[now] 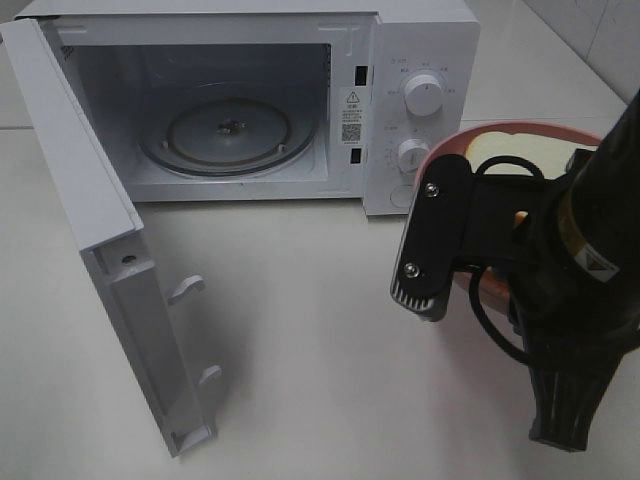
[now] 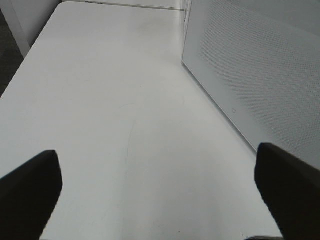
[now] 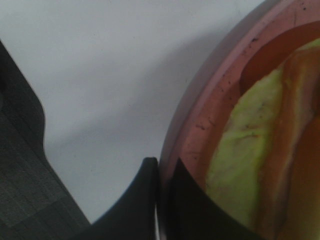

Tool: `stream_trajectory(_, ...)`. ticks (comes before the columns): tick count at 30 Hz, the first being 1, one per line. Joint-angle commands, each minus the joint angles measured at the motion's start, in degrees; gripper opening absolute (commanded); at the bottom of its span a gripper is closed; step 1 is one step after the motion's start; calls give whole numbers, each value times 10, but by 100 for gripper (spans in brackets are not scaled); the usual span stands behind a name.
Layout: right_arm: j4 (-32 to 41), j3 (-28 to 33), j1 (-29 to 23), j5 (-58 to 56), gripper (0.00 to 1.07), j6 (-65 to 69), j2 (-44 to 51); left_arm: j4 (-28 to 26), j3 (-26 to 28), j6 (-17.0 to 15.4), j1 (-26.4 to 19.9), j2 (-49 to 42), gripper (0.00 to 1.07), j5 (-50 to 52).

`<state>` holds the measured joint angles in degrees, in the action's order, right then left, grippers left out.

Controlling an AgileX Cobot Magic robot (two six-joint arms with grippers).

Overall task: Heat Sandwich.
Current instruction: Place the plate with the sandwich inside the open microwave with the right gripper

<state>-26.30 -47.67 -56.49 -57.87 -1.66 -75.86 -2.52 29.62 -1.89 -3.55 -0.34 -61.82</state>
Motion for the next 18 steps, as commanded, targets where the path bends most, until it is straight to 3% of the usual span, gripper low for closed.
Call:
stream_trajectory(1, -15, 1, -3, 7, 1, -28, 5, -4, -1, -2, -2, -10, 100, 6)
stream_trajectory(11, -11, 1, -3, 20, 3, -193, 5, -4, -1, -2, -2, -10, 100, 6)
stream_trajectory(18, 36, 1, -3, 50, 3, -297, 5, -4, -1, -2, -2, -10, 100, 6)
